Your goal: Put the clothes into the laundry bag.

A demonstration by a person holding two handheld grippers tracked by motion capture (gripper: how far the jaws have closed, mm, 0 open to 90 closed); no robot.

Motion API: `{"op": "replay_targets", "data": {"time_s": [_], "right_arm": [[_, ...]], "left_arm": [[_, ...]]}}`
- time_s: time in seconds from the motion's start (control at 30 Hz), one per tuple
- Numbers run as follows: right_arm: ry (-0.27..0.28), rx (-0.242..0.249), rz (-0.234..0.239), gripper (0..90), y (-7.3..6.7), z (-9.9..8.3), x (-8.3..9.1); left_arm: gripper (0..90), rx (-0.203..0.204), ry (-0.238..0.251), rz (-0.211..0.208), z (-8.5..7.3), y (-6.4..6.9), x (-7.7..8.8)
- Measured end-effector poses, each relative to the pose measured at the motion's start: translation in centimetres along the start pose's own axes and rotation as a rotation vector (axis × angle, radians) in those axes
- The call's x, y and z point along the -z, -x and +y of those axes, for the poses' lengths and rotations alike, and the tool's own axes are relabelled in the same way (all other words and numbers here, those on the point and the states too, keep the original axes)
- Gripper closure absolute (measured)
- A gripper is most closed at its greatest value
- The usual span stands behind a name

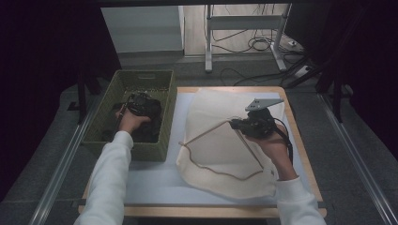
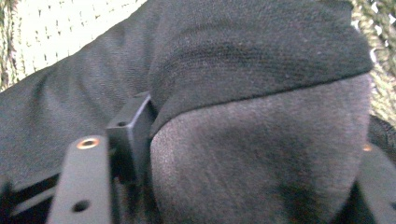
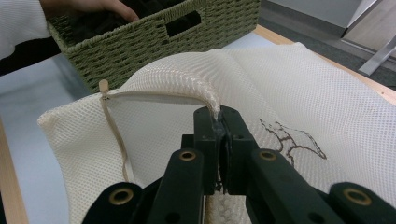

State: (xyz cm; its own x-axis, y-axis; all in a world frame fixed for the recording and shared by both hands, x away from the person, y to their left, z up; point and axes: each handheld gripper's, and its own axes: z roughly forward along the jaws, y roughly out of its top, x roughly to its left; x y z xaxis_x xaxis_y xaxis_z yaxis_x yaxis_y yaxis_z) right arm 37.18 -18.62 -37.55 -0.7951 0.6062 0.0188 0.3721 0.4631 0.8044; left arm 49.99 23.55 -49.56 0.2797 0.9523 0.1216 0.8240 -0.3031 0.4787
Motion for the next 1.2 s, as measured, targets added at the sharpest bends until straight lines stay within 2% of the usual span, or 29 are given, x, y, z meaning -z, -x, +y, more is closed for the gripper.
{"op": "replay_targets", "data": {"time_s": [0.03, 0.07, 0.1, 0.17, 0.27, 0.33, 0.37, 0.53, 0.6, 0.73, 0.8, 0.83, 1.0, 1.2], "right_arm": [[0.001, -0.001, 0.000, 86.4, 0.1, 0.0, 0.0], [0.001, -0.001, 0.000, 86.4, 0.1, 0.0, 0.0], [0.000, -0.001, 0.000, 86.4, 0.1, -0.1, 0.0], [0.001, -0.002, -0.001, 86.4, 0.1, -0.1, 0.0], [0.005, -0.004, -0.002, 86.4, 0.2, -0.1, 0.1], [0.006, -0.009, -0.001, 86.4, 0.2, -0.1, 0.1], [0.009, -0.008, -0.004, 86.4, 0.3, -0.1, 0.1], [0.013, -0.009, -0.007, 86.4, 0.4, -0.1, 0.1], [0.016, -0.010, -0.009, 86.4, 0.5, 0.0, 0.1], [0.018, -0.006, -0.012, 86.4, 0.4, 0.0, 0.1], [0.020, -0.008, -0.014, 86.4, 0.4, 0.0, 0.1], [0.020, -0.008, -0.014, 86.4, 0.4, 0.0, 0.1], [0.019, -0.009, -0.014, 86.4, 0.4, 0.0, 0.1], [0.019, -0.008, -0.014, 86.4, 0.4, 0.0, 0.1]], "left_arm": [[44.5, 0.034, 0.003, -0.020, 0.0, -0.4, 0.3], [47.5, 0.034, 0.003, -0.020, 0.0, -0.4, 0.3], [50.2, 0.056, 0.005, -0.043, 0.1, -0.9, 0.5], [52.5, 0.066, 0.004, -0.054, 0.1, -1.1, 0.6], [59.0, 0.103, 0.006, -0.072, 0.1, -1.6, 0.9], [61.6, 0.098, 0.007, -0.062, 0.1, -1.6, 1.2], [63.6, 0.078, 0.015, -0.043, 0.2, -1.5, 1.5], [65.8, 0.074, 0.046, -0.053, 0.0, -2.1, 2.5], [66.2, 0.063, 0.088, -0.055, -0.3, -2.6, 3.4], [66.5, 0.034, 0.125, -0.053, -0.7, -2.7, 4.5], [66.6, 0.039, 0.171, -0.056, -1.2, -3.0, 5.5], [66.6, 0.039, 0.171, -0.056, -1.2, -3.0, 5.5], [66.6, 0.036, 0.256, -0.017, -2.1, -3.2, 7.2], [66.6, 0.061, 0.348, -0.032, -2.7, -3.7, 9.2]]}}
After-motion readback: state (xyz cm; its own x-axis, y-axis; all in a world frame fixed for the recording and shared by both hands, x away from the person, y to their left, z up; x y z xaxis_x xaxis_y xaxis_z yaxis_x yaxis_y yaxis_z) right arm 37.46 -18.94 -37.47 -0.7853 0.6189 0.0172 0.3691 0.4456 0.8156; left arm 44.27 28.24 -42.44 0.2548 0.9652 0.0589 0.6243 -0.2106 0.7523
